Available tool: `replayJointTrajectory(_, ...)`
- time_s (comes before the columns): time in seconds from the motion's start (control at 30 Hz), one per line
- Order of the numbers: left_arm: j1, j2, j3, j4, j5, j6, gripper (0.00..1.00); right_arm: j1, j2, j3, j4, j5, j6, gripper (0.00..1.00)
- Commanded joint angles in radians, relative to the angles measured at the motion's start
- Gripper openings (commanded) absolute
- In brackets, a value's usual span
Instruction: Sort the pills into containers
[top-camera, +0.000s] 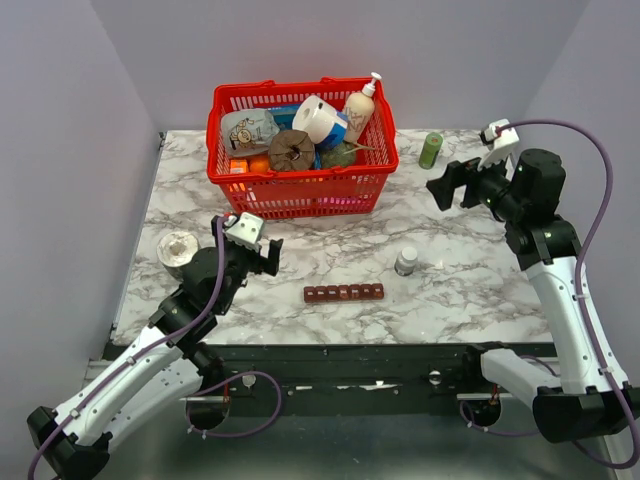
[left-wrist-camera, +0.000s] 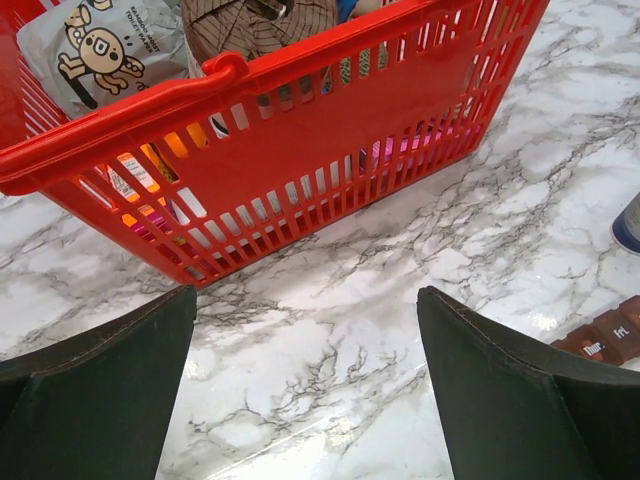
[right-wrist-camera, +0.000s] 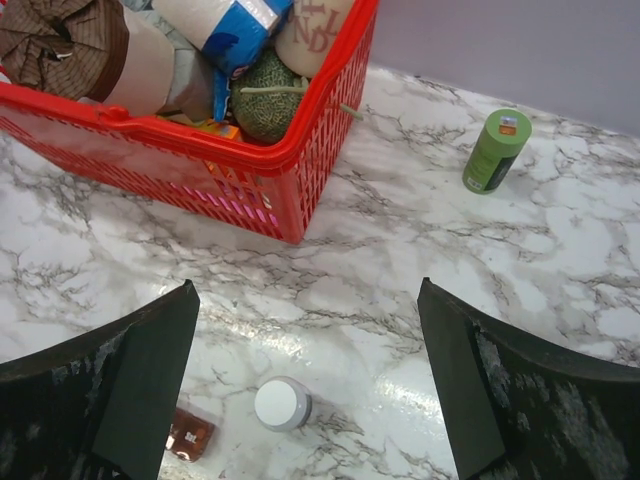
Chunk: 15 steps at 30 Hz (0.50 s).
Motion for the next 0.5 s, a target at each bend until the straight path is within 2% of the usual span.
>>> replayJointTrajectory(0.0, 0.006, 0.002, 0.014, 0.021, 0.013, 0.017, 0.99, -0.008, -0.002, 0.004, -0.004, -0.069, -0.030, 1.00)
replayJointTrajectory(0.1, 0.008, 0.005, 0.013, 0.024, 0.013, 0.020, 0.99, -0.008, 0.008, 0.007, -0.016, -0.101, -0.060, 1.00)
replayJointTrajectory(0.23, 0.013, 0.011, 0.016, 0.026, 0.019, 0.020, 0.99, -0.008, 0.014, 0.013, -0.054, -0.241, -0.132, 1.00)
replayJointTrajectory(0.33, 0.016, 0.016, 0.016, 0.024, 0.027, 0.020, 0.99, -0.008, 0.028, 0.010, -0.139, -0.418, -0.308, 1.00)
replayJointTrajectory(0.37, 0.017, 0.016, 0.016, 0.023, 0.028, 0.022, 0.99, -0.010, 0.030, -0.008, -0.159, -0.465, -0.415, 1.00)
replayJointTrajectory(0.47, 0.017, 0.021, 0.011, 0.020, 0.069, 0.035, 0.99, -0.007, 0.034, -0.056, -0.213, -0.546, -0.580, 1.00)
